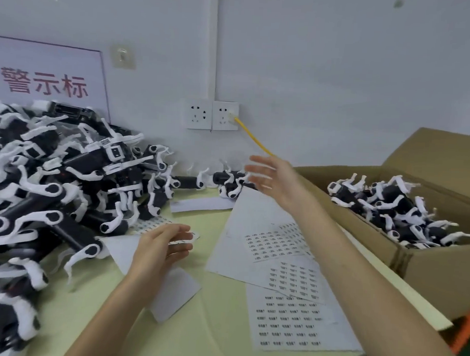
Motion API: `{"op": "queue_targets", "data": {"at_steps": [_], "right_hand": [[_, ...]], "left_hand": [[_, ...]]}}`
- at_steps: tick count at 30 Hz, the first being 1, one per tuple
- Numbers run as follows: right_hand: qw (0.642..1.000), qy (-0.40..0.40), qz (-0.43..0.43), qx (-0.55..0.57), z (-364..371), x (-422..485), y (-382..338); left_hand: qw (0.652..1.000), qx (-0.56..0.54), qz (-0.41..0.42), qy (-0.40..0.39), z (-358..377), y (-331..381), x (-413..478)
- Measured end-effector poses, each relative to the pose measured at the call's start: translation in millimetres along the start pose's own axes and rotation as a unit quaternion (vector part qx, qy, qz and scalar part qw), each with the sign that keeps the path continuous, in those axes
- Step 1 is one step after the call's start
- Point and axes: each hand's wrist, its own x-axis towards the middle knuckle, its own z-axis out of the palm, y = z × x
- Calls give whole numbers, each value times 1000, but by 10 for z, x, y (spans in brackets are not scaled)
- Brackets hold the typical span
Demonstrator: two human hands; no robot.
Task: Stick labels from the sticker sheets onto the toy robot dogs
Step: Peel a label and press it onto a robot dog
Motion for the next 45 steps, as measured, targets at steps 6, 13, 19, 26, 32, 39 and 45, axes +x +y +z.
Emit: {"op": "queue_targets", "data": {"at_steps": [6, 13, 19, 26, 32, 39, 45], "right_hand": [[969, -101, -63, -216, 886, -2, 298], [815, -110, -249, -512, 1707, 364, 492], [626, -88, -416, -653, 2347, 670, 414], [495, -6, -501, -710, 2549, 817, 334], [618, 14, -490, -614, 2261, 778, 231], [783, 36, -401, -474, 1575, 584, 149], [951, -36, -245, -185, 747, 145, 102]], "left_hand": [[1000, -3, -9, 5, 15, 37, -45], [1000, -1, -23, 18, -7, 51, -29], [1000, -7, -24, 12, -35, 43, -16], [999, -16, -32, 5, -22, 54, -18], [999, -14, -37, 4, -20, 72, -38], [998, -41, -51, 4, -50, 78, -25], [972, -207, -98, -49, -58, 136, -18]]}}
